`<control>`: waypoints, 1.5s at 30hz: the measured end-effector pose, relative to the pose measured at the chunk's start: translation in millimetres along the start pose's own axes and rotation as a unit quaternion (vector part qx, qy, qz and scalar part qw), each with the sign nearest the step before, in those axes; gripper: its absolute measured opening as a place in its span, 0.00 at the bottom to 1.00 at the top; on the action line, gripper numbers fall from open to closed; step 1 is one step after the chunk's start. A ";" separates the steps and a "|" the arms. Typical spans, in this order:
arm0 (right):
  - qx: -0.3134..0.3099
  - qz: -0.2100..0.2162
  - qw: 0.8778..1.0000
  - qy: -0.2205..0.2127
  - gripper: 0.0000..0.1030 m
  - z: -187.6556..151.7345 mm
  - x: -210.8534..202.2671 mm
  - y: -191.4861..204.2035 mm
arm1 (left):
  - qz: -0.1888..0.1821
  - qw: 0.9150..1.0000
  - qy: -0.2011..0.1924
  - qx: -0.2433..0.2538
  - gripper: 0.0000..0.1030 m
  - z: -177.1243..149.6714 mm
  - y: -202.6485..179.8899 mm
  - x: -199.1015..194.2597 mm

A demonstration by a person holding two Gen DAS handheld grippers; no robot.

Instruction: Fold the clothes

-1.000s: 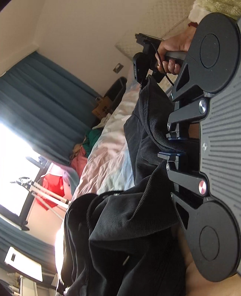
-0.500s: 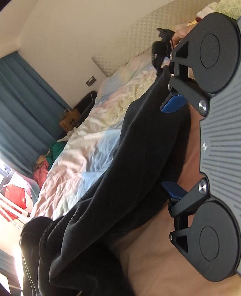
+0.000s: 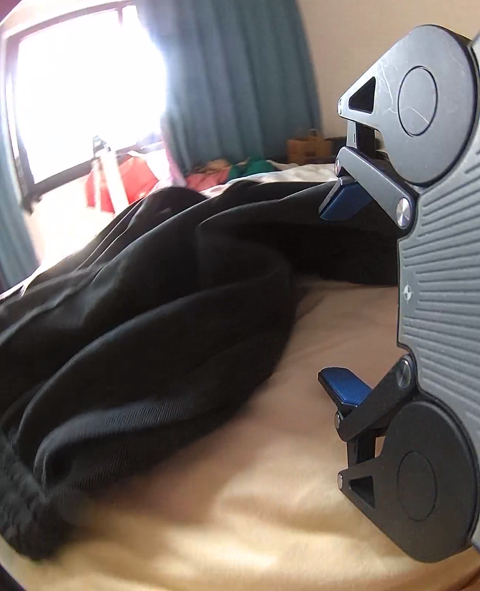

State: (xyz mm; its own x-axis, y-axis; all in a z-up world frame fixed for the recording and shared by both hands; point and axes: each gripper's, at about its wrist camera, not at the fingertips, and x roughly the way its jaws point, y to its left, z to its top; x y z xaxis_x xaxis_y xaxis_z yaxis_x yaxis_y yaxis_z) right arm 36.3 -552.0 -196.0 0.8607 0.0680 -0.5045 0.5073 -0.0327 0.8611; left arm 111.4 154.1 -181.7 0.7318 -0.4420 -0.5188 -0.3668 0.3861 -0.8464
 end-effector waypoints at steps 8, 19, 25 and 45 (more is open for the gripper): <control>-0.002 0.026 1.000 -0.014 0.18 2.0 -4.0 6.9 | 0.039 0.988 -0.123 -0.083 0.63 20.3 31.9 3.8; -0.017 0.009 0.999 -0.047 0.33 7.8 -4.1 2.9 | 0.022 0.964 -0.196 -0.176 0.17 53.1 57.7 -23.1; -0.082 -0.019 0.994 -0.070 0.07 6.6 4.0 13.5 | 0.046 0.969 -0.230 -0.079 0.08 84.7 29.1 -97.5; -0.016 -0.074 0.993 -0.086 0.07 27.1 -28.2 -8.8 | 0.163 0.981 -0.106 -0.027 0.08 132.8 68.0 -225.1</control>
State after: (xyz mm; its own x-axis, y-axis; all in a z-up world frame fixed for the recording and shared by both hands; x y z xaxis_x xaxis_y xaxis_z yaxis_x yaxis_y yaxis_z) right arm 8.6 -580.6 -191.1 0.7723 -0.1025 -0.6270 0.6301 -0.0023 0.7765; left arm -2.0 387.4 -106.6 0.6719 -0.1213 -0.7306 -0.6269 0.4322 -0.6483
